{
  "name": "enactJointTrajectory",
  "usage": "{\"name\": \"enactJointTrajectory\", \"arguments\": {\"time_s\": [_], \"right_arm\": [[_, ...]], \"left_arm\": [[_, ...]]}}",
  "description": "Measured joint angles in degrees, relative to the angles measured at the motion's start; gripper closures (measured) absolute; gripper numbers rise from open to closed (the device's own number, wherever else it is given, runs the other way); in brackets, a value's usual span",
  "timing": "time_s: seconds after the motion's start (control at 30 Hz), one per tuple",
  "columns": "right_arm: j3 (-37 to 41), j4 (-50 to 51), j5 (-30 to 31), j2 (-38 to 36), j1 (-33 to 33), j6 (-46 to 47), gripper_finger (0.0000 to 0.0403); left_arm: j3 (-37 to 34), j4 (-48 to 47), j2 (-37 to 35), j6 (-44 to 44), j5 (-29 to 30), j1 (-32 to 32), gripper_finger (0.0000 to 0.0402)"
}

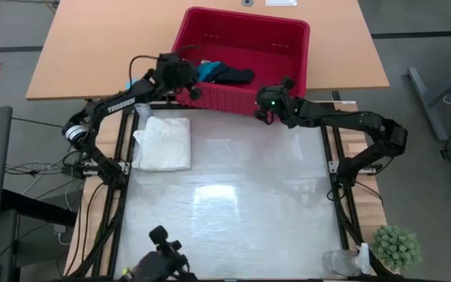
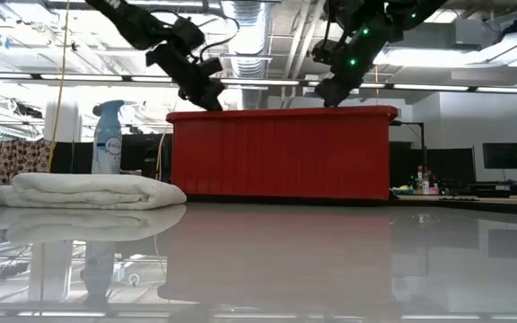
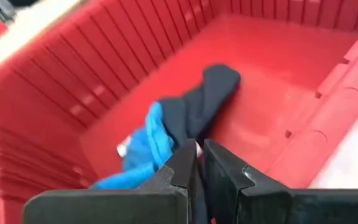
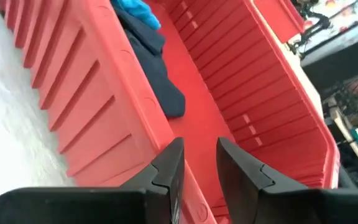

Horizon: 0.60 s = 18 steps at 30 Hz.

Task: Fold Laundry from Bin
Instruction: Fold the black shorts

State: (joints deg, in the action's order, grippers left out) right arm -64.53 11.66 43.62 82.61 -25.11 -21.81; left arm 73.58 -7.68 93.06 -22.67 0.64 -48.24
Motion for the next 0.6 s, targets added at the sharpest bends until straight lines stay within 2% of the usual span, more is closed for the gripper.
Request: {"name": "enactJointTrajectory", "arguments": {"time_s": [0.13, 0.27, 0.47, 0.6], "right_arm": [[0.00, 0.12, -0.02, -0.38, 1.18, -2.59, 0.0285], [0.00, -0.86, 0.00, -1.33, 1.89, -4.12, 0.0285], [0.00, -0.11, 0.00, -1.96, 1.96, -4.12, 0.0285], [0.00, -0.52, 1.29, -2.37, 2.59, -4.20, 0.0285]], "left_arm": [[4.41, -13.15, 0.42, 6.34, 0.23, 1.58, 0.0378], [4.75, -20.21, -1.89, 15.07, -1.83, 4.28, 0.0378], [4.68, -23.87, -2.62, 20.74, -3.27, 9.72, 0.0378], [4.64, -23.35, -2.67, 17.94, 2.16, 13.35, 0.0379]]}}
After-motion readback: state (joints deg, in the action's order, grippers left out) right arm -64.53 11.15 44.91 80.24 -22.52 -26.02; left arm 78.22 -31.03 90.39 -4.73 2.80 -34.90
